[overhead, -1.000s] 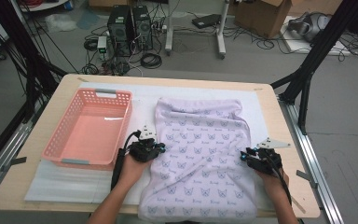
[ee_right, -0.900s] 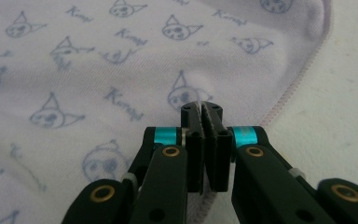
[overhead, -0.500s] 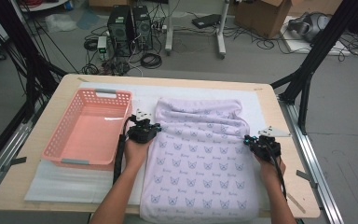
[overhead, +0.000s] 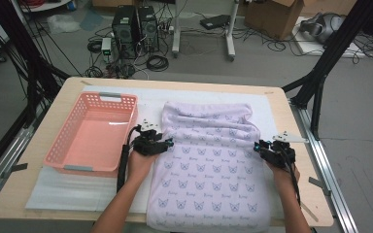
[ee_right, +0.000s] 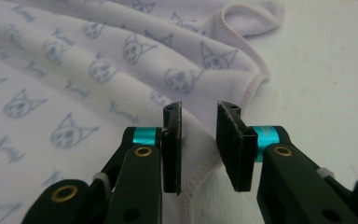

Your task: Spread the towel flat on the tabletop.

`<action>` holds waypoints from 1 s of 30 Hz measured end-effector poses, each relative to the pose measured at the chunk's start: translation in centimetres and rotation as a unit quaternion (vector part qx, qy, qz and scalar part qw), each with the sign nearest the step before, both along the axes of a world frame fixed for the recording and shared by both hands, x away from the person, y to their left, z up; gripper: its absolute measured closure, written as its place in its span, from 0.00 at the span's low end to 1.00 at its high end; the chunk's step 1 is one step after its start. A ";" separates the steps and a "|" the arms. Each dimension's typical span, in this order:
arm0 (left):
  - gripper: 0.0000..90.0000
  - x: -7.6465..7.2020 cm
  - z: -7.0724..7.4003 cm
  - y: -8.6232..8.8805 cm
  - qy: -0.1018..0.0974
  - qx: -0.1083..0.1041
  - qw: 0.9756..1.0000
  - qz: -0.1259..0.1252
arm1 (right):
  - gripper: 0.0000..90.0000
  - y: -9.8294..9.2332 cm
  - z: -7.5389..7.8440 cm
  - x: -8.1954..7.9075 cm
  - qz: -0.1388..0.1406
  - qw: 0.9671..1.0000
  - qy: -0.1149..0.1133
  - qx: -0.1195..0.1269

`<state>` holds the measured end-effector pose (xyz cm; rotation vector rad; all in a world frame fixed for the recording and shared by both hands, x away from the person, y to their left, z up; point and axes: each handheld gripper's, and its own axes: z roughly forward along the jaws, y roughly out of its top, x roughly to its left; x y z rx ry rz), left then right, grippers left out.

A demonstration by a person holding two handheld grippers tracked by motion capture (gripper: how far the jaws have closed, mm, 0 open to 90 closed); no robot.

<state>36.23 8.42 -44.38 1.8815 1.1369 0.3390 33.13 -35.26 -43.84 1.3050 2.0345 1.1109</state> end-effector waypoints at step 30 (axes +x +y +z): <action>0.49 -12.5 -1.1 2.7 -0.005 -0.005 0.999 -0.053 | 0.64 -0.8 -1.0 -12.0 0.039 0.999 0.021 0.004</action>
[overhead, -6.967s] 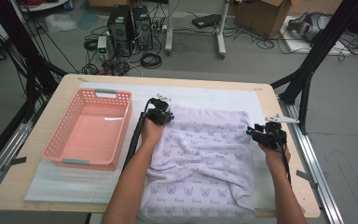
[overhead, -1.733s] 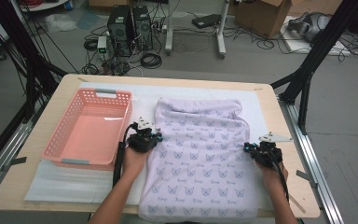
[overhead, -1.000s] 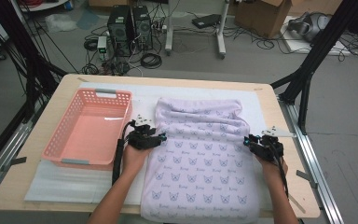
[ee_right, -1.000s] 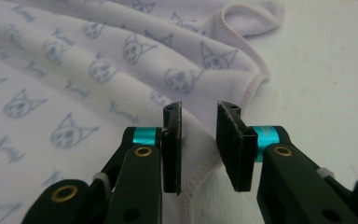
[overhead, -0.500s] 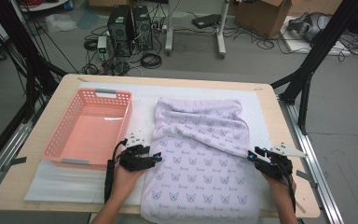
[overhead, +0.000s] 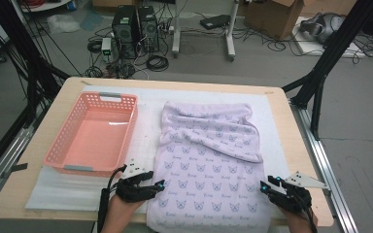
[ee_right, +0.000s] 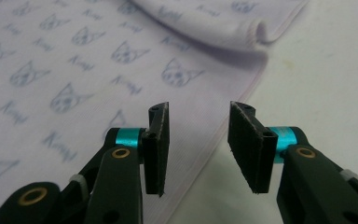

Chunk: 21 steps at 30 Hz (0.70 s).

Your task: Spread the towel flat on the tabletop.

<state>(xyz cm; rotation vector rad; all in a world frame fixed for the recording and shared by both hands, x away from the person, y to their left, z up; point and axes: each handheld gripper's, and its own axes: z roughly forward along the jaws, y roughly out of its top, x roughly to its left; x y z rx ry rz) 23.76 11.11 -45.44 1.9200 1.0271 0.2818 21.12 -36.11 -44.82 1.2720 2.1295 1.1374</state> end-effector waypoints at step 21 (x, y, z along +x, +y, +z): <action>0.96 -3.6 -0.2 0.8 -0.007 0.005 1.000 -0.001 | 0.97 -0.2 -0.3 -2.3 0.018 0.999 0.029 0.000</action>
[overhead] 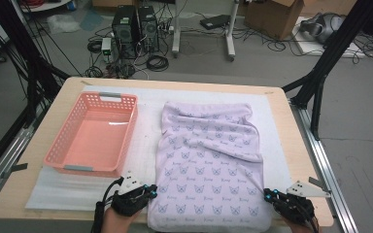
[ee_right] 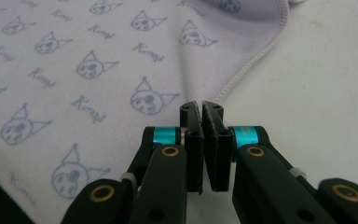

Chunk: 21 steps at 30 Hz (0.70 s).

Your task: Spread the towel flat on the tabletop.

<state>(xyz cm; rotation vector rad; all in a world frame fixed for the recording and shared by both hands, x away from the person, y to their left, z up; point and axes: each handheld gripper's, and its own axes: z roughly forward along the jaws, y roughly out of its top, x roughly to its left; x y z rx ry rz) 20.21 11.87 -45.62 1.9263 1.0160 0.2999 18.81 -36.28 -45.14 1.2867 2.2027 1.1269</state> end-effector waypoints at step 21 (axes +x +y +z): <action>0.65 -2.6 0.1 0.9 -0.040 -0.020 0.999 0.017 | 0.74 -1.8 0.9 -4.5 -0.015 0.999 -0.023 0.041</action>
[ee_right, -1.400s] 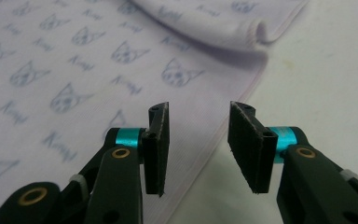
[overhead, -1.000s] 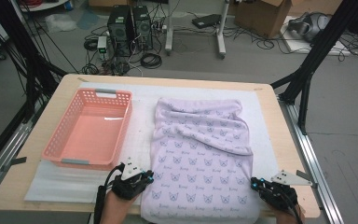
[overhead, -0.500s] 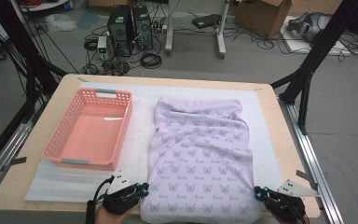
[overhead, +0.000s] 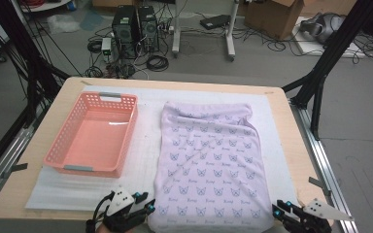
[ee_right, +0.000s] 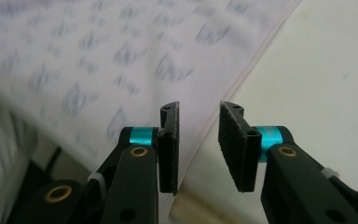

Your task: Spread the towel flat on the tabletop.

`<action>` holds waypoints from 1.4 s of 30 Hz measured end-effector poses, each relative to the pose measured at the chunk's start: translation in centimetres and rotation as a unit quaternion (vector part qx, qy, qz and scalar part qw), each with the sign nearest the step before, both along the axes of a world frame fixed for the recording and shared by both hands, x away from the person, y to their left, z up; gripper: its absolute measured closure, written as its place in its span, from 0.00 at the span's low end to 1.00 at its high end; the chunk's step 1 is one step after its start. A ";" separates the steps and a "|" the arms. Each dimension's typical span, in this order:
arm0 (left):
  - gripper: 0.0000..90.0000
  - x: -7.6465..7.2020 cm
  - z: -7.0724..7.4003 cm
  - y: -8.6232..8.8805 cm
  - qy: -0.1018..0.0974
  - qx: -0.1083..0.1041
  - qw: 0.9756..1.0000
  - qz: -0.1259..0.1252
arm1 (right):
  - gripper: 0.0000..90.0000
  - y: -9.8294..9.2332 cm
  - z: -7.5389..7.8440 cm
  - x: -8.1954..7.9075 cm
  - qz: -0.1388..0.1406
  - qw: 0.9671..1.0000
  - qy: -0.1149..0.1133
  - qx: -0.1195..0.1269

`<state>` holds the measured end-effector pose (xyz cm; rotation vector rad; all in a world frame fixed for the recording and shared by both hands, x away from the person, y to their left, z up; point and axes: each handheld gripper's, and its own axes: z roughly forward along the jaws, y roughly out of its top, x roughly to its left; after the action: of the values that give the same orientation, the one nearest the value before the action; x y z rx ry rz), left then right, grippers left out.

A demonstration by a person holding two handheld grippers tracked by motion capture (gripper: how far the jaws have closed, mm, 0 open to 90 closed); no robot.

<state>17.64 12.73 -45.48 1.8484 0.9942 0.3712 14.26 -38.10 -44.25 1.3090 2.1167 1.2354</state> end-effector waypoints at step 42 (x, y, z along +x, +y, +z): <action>0.96 -1.0 0.5 -0.6 0.040 0.024 0.998 -0.045 | 0.96 1.9 0.1 0.3 0.047 0.998 0.024 -0.044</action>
<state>16.64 12.13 -45.01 1.9567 0.9596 0.2696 14.58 -36.16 -44.16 1.2262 2.2615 1.1444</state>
